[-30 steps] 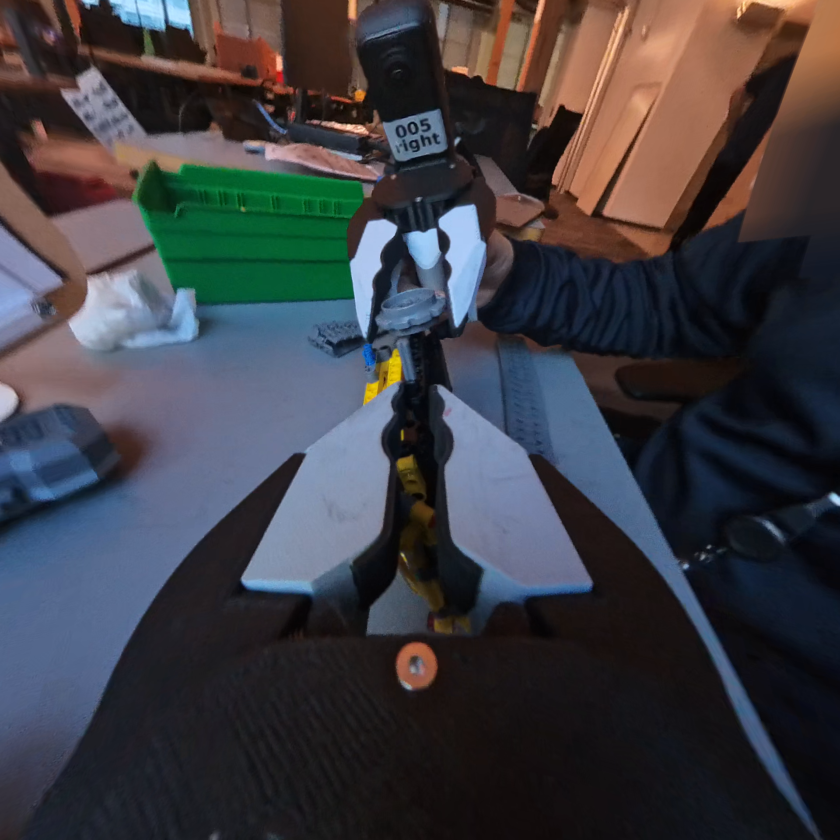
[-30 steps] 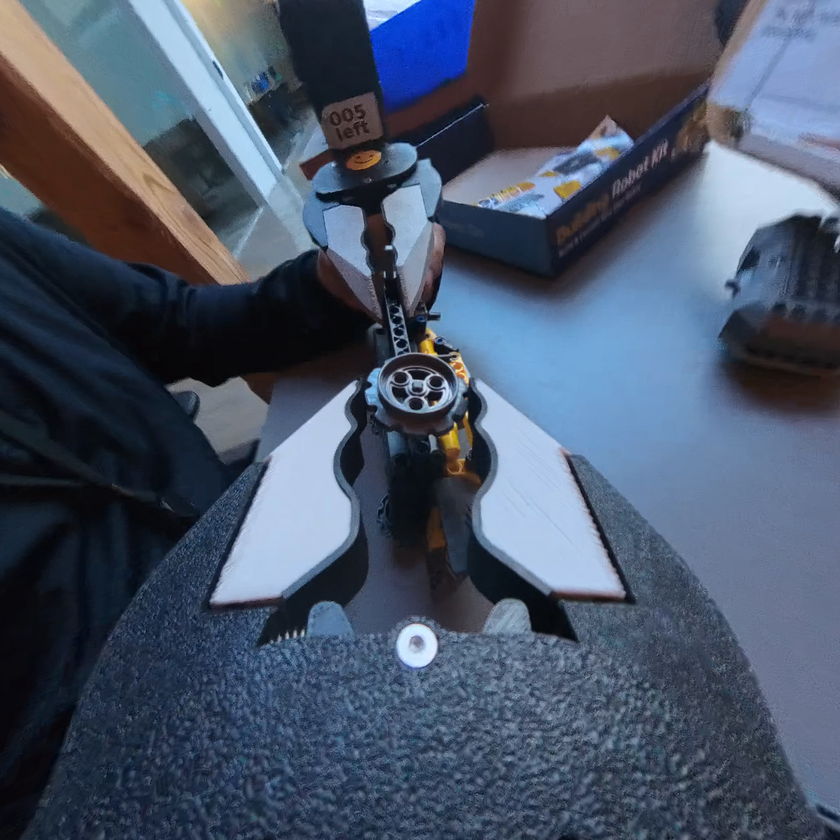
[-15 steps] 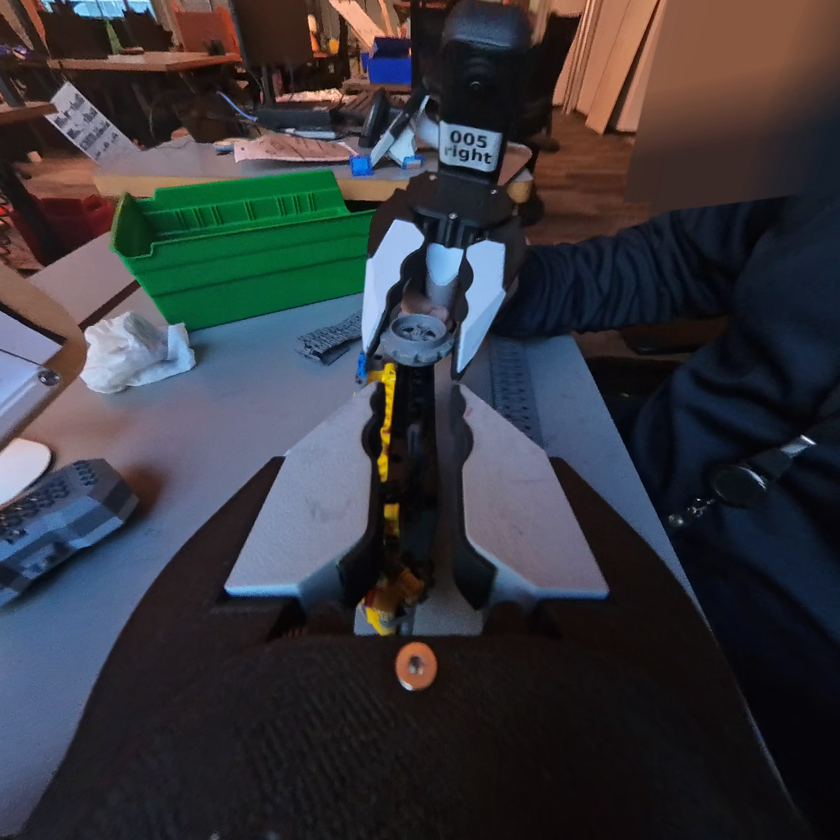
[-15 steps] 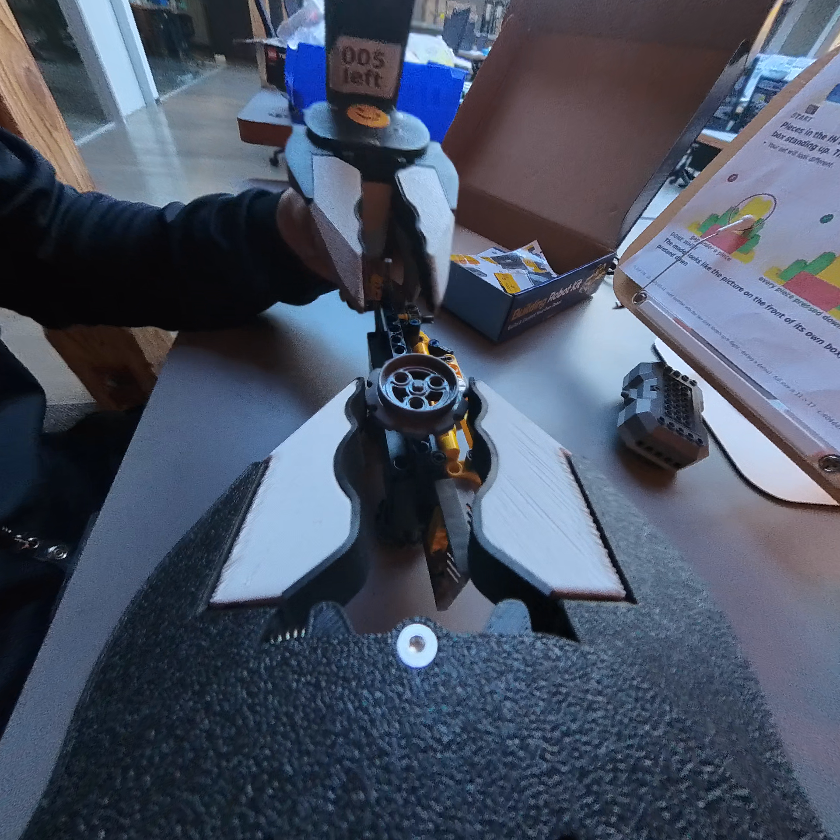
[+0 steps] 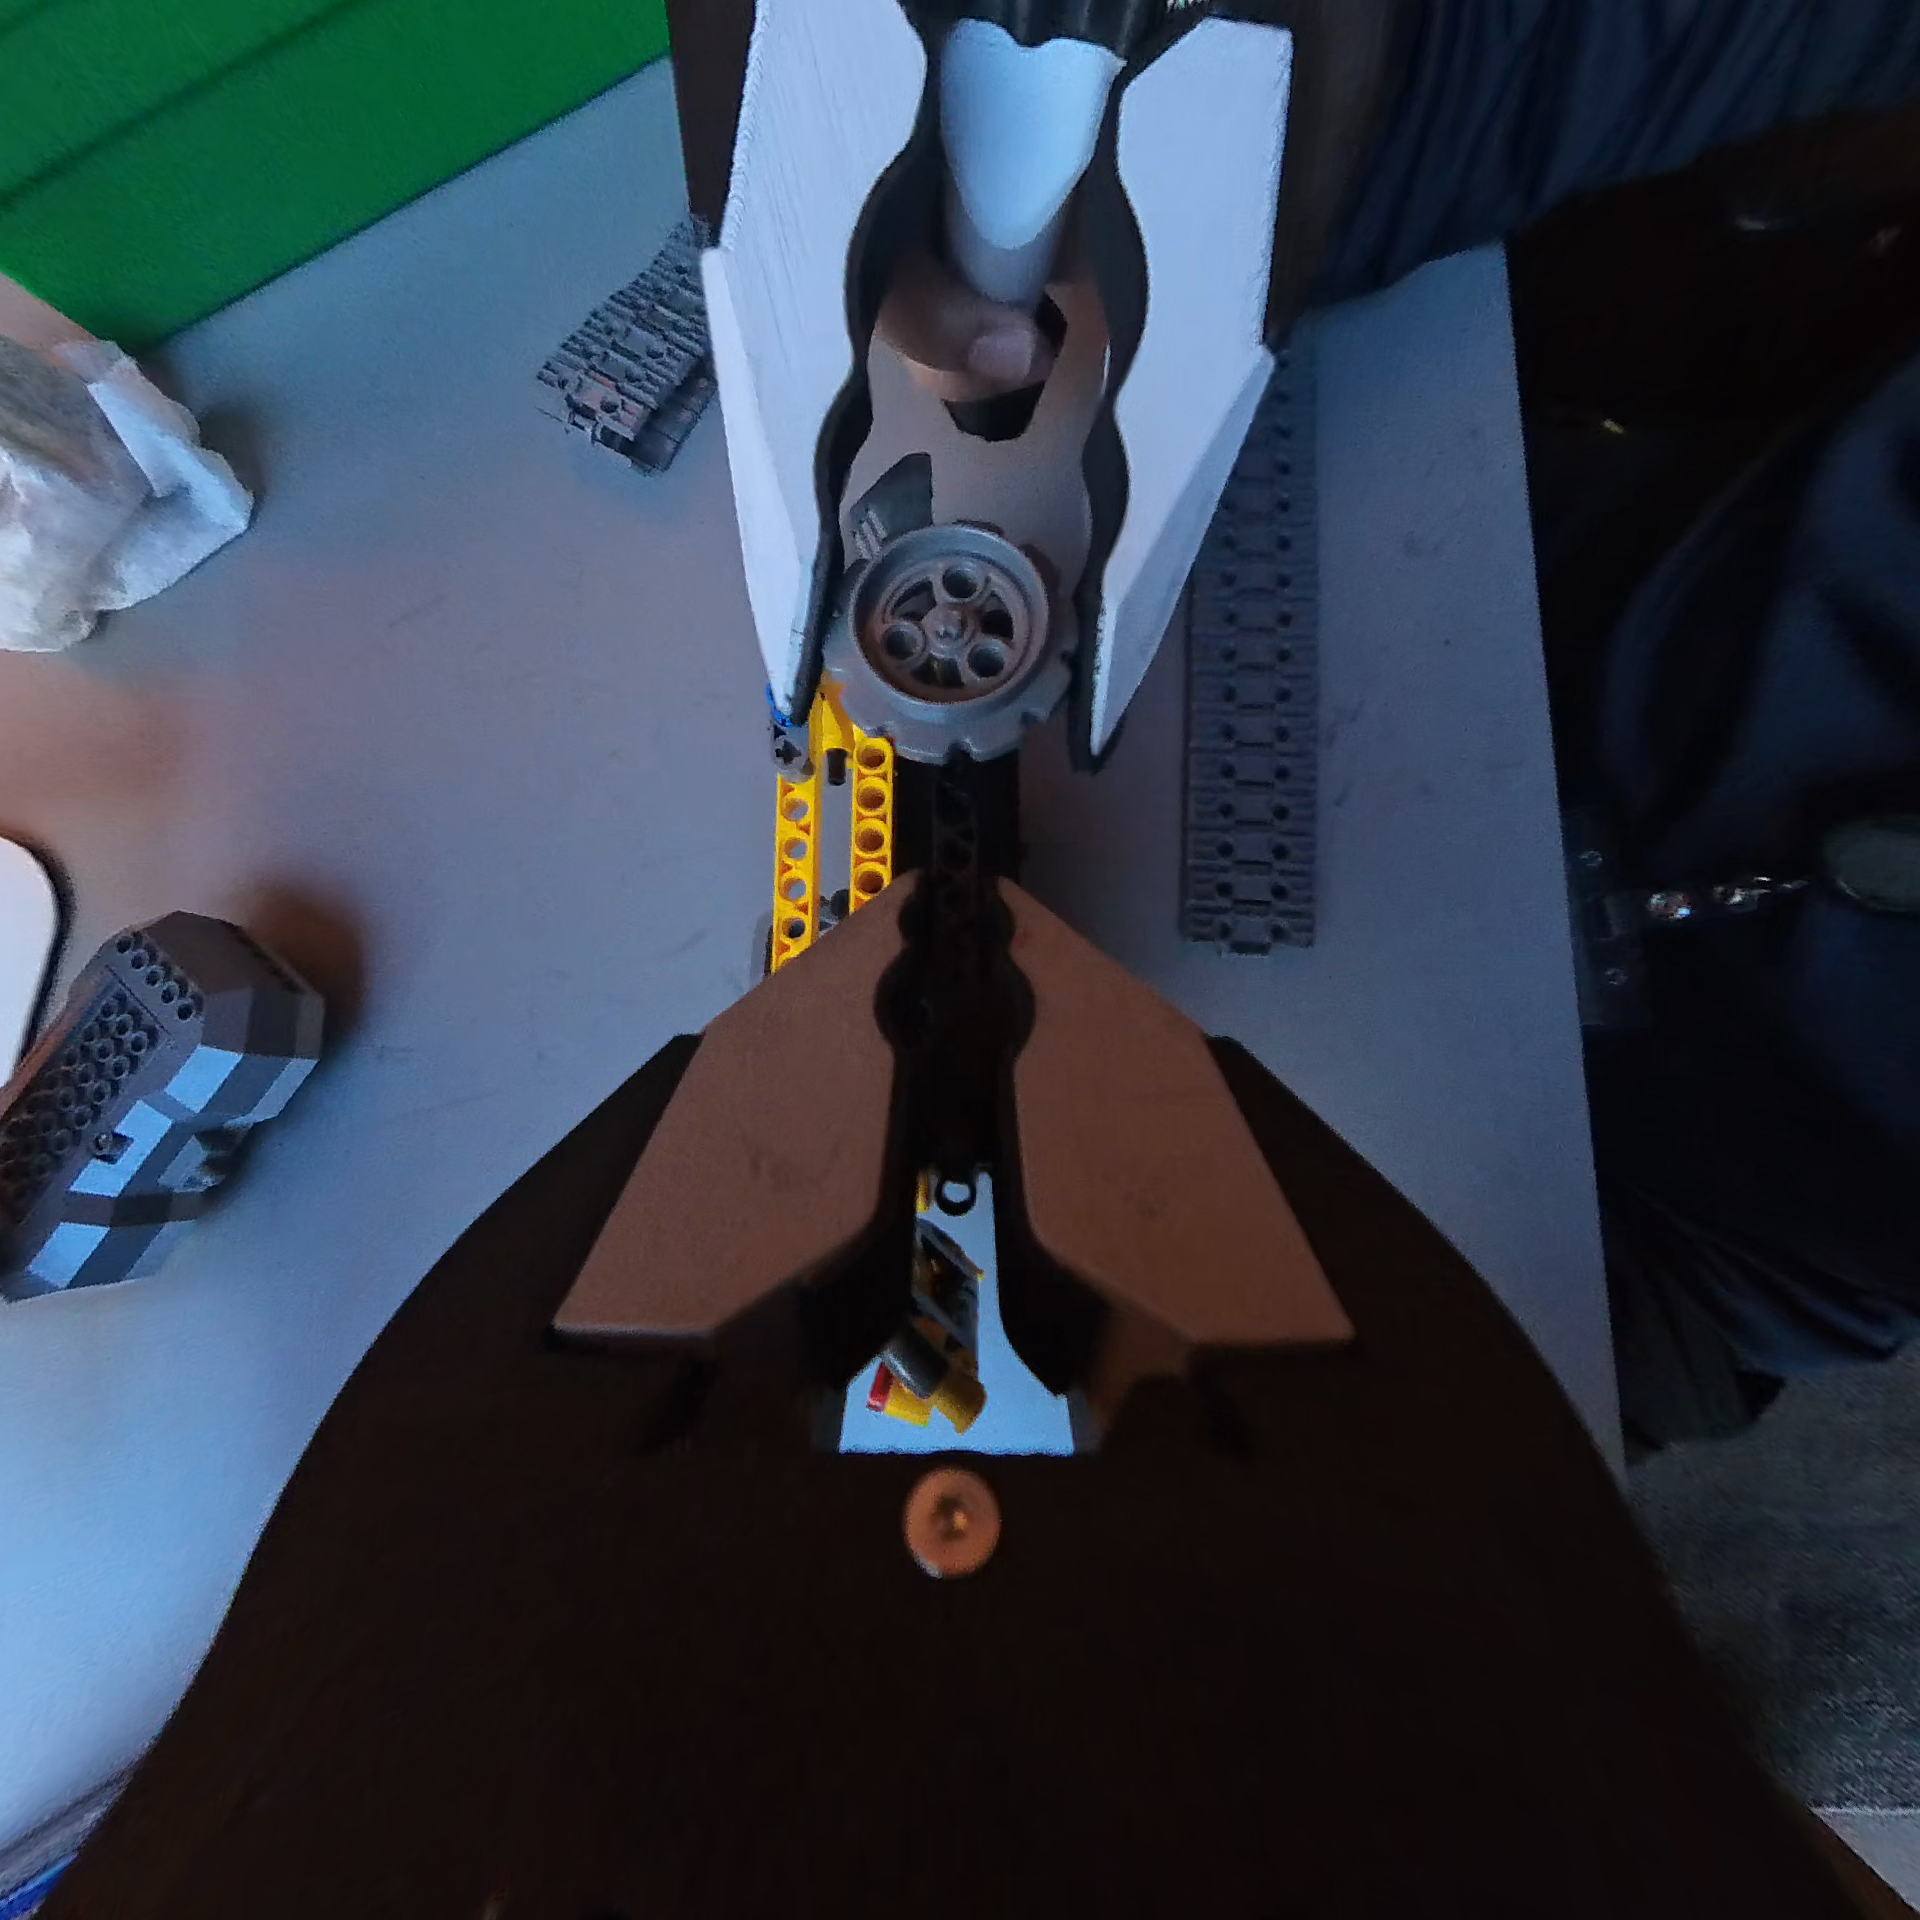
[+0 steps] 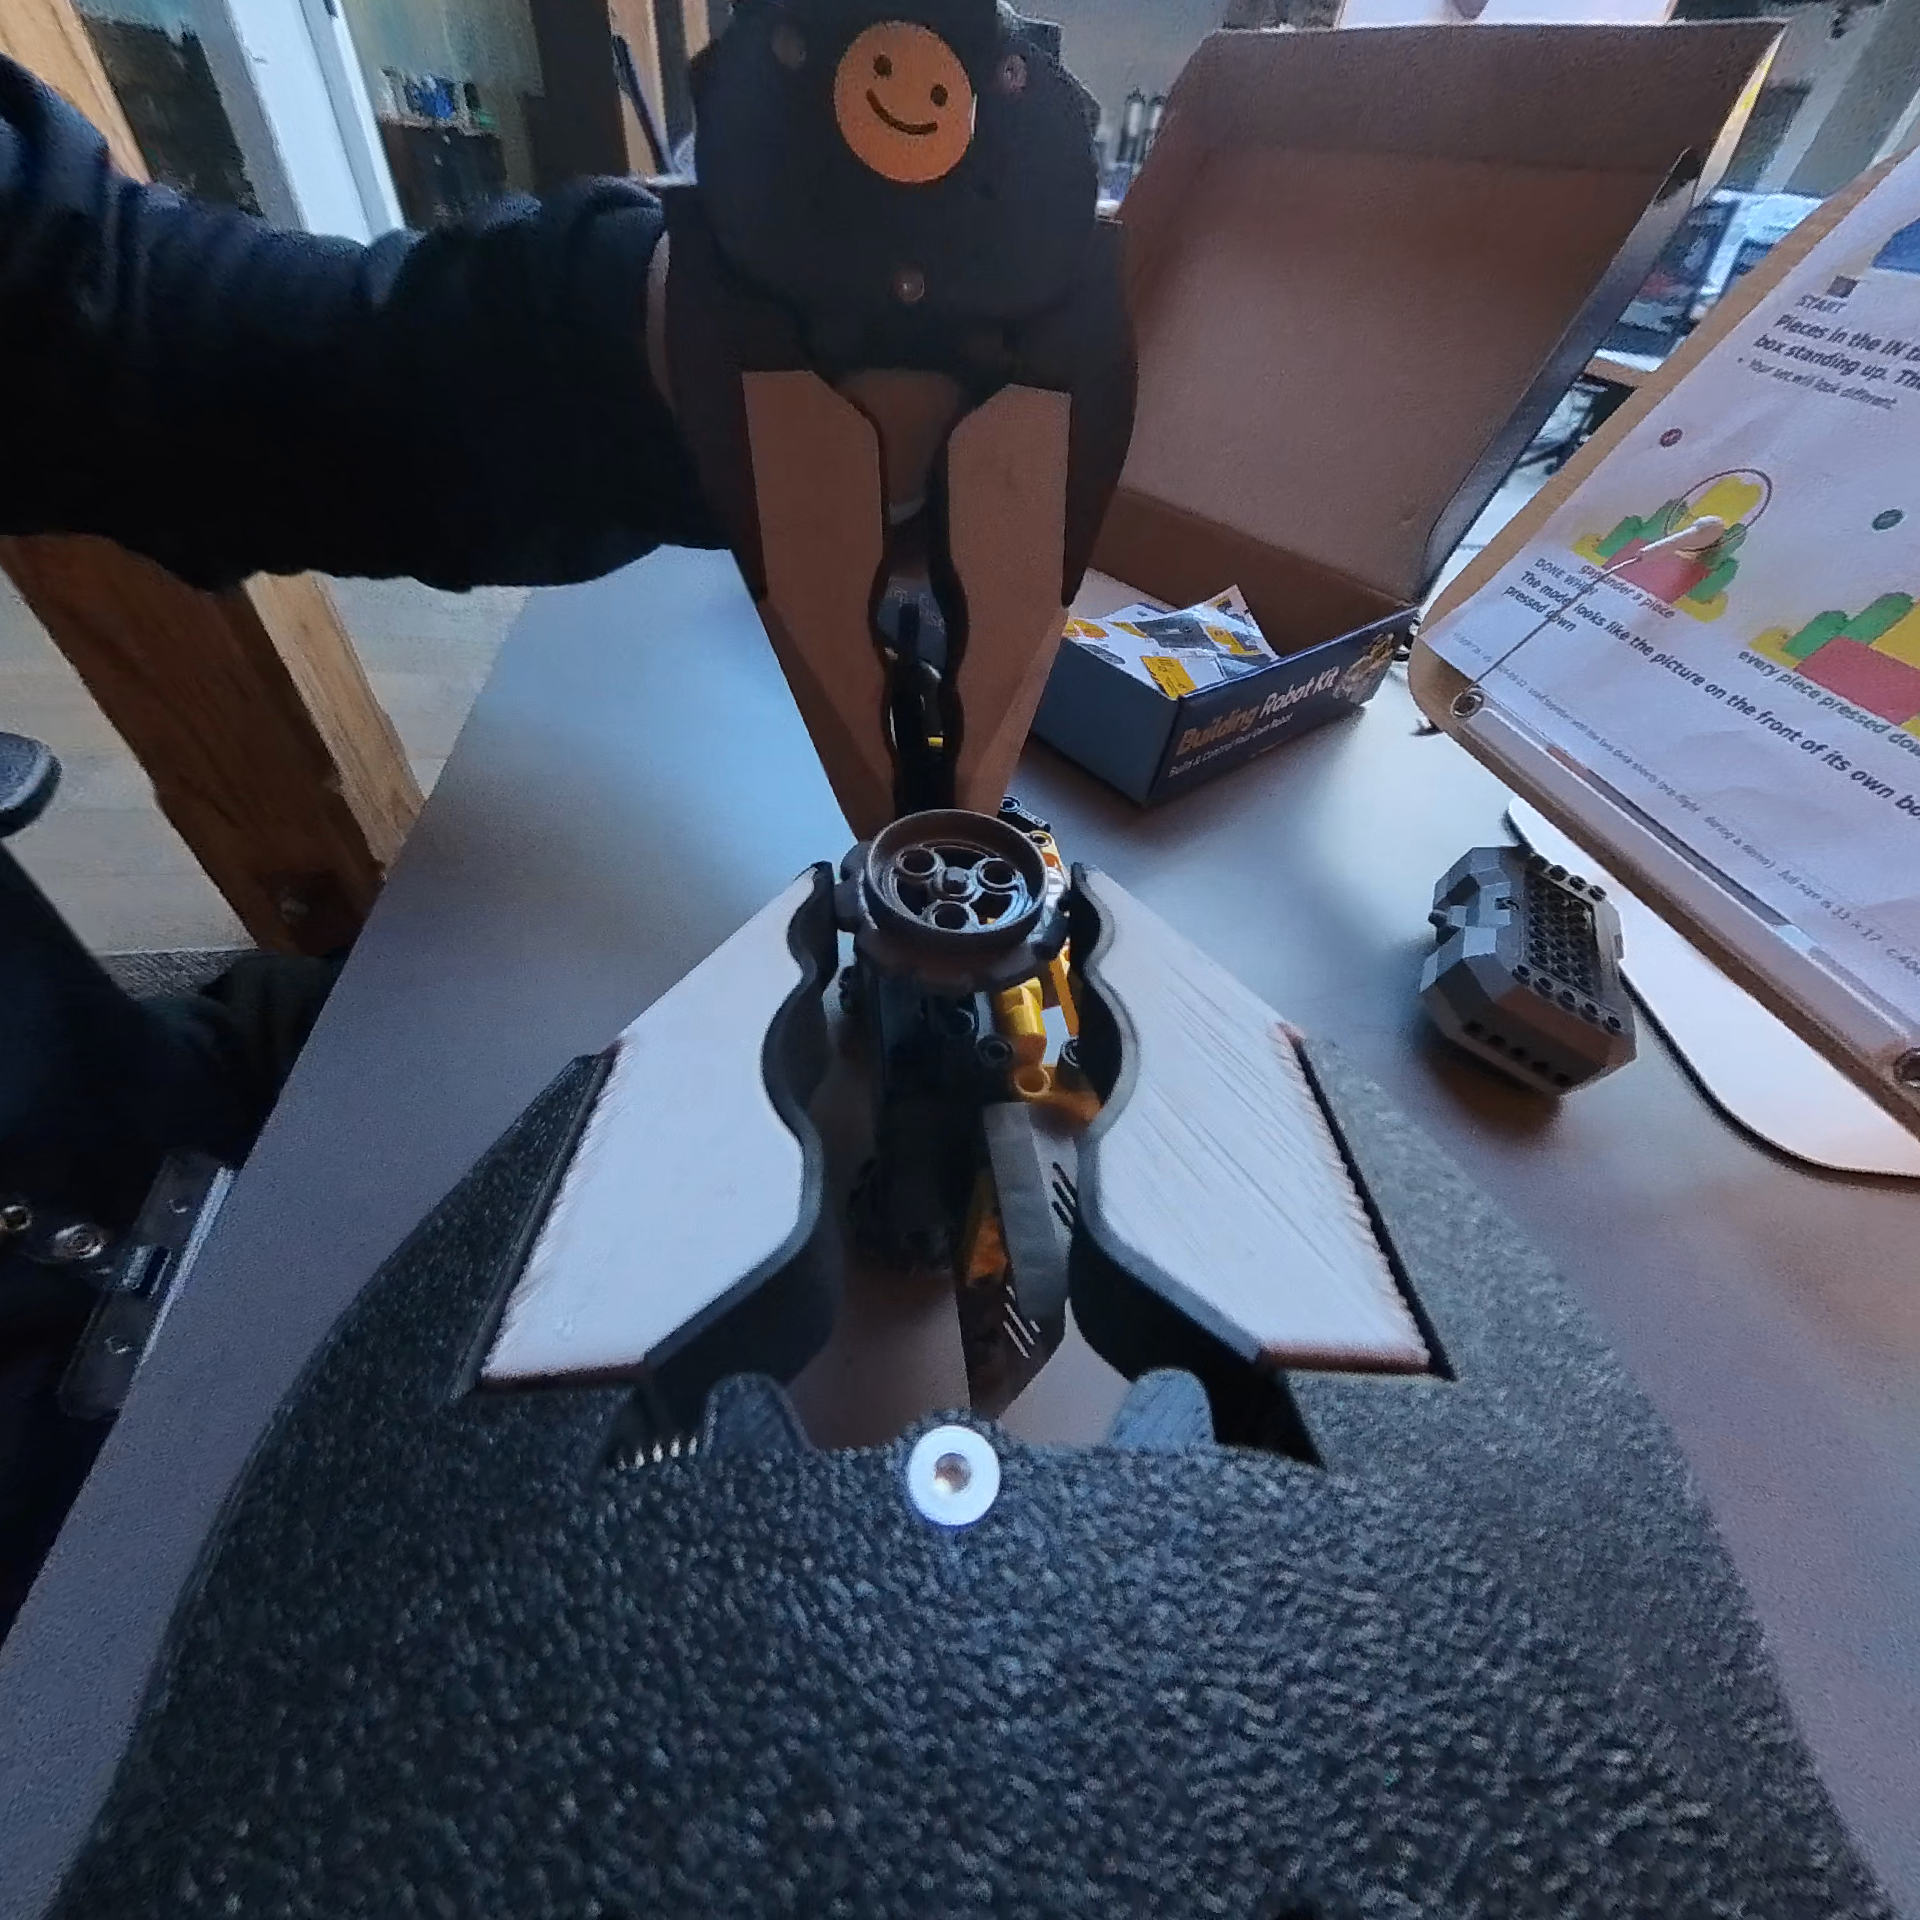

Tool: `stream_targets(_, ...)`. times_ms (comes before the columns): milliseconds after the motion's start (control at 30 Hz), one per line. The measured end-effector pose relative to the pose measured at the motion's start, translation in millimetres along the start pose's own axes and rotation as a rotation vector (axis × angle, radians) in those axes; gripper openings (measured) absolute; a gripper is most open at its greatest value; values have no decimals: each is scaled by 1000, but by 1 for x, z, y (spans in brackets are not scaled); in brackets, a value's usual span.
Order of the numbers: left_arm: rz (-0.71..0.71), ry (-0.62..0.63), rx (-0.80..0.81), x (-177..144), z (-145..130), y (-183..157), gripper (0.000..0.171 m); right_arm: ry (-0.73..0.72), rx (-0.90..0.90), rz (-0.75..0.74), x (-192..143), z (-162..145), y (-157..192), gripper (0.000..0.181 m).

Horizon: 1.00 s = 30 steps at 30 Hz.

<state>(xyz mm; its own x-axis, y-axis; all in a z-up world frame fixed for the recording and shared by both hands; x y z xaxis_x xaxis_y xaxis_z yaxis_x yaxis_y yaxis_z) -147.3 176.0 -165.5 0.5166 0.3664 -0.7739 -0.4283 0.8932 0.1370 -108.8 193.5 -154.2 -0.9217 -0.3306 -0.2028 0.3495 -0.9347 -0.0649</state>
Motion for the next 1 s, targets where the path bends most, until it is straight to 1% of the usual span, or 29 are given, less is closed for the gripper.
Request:
stream_targets(133, 14, -27, -40, 1, 1, 0, 6, 23, 78, 43, -2, -7, 0, 48)
stream_targets(267, 29, -51, -18, 1, 3, -1, 8, 2, 51, 35, -5, -2, 1, 38)
stream_targets(333, 18, -48, -27, 3, 5, -1, 12, -10, 66, 38, -4, -1, 0, 40)
stream_targets(400, 13, -54, -21, 6, 8, -2, 12, -14, 66, 42, -3, -1, 1, 39)
stream_targets(500, 28, -53, -23, 8, 9, -1, 7, 5, 24, 4, -4, 0, 0, 39)
stream_targets(700, 65, -67, -70, 4, 6, 1, 7, -40, 62, -43, -1, 7, -5, 37)
stream_targets(767, 54, -82, -97, 3, 6, 1, 7, -80, 78, -66, -1, 13, -9, 35)
stream_targets(800, 45, -103, -121, 4, 7, 1, 8, -92, 82, -79, -1, 15, -11, 28)
stream_targets(867, 55, -133, -141, 4, 9, 3, 8, -104, 84, -92, 0, 18, -14, 31)
stream_targets(933, 116, -137, -105, 4, 8, 7, 8, -101, 89, -106, 0, 17, -18, 31)
stream_targets(1000, 109, -109, -120, 5, 5, 8, 8, -62, 74, -119, 3, 12, -20, 31)
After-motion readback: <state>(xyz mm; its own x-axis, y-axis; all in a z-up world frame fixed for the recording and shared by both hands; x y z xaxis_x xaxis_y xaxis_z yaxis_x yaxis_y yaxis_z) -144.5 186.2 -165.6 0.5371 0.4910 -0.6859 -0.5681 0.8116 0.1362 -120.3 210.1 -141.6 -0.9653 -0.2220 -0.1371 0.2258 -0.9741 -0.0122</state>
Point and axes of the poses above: each gripper's, where its closed fingertips meet, x out along the fingers, z out of its top, y = z × x across the jaws, the point moved 2 cm from there along -x, back along the fingers, and after that the axes turned 7 degrees about z, right-handed, at the moved point
